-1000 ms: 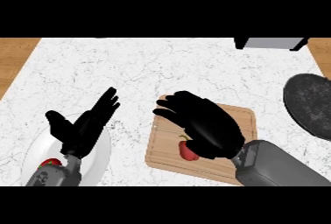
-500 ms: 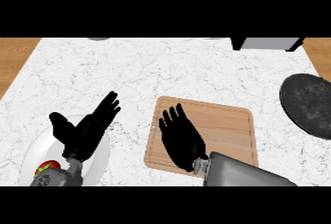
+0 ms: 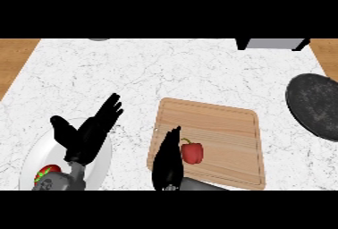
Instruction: Pick the bell pepper from the cutting board and place it in the pan
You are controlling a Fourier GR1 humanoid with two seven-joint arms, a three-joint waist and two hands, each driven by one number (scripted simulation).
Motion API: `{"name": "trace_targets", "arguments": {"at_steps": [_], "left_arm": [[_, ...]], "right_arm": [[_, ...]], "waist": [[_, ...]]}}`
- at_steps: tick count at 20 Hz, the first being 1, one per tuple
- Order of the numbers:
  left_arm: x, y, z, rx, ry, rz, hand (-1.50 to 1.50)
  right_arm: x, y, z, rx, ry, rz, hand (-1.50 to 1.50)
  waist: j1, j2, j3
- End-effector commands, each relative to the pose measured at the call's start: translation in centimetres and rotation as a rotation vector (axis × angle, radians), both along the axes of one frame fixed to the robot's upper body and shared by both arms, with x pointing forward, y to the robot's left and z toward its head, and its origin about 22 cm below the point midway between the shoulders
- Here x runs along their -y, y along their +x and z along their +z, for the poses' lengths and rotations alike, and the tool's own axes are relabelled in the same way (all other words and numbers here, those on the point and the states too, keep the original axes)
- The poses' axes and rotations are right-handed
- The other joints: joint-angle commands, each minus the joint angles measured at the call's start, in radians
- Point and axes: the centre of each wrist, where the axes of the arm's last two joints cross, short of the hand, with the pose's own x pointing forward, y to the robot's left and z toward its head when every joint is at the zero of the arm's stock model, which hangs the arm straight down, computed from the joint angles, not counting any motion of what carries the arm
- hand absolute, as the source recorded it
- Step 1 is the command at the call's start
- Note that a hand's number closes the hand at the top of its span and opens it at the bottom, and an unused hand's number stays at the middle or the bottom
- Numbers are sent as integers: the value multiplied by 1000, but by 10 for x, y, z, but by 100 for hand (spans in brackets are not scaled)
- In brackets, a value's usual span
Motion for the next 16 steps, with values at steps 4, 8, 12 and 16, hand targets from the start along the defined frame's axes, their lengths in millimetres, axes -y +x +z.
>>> {"name": "trace_targets", "arguments": {"at_steps": [4,8,12,16], "left_arm": [[10,-8,0,2,3,-9,0],[3,-13,-3,0,-5,-19,0],[2,7,3,21,-9,1,0],[4,-1,4,1,-21,2,0]], "right_arm": [[-8,-20,-11,54,-139,-147,-150],[-6,-38,-24,116,-139,-156,-150],[-3,-27,-41,169,-204,-126,-150],[-5,-16,-34,258,-263,-113,-150]], "waist": [[13,2,3],[8,1,3],[-4,6,3],[-3,3,3]]}}
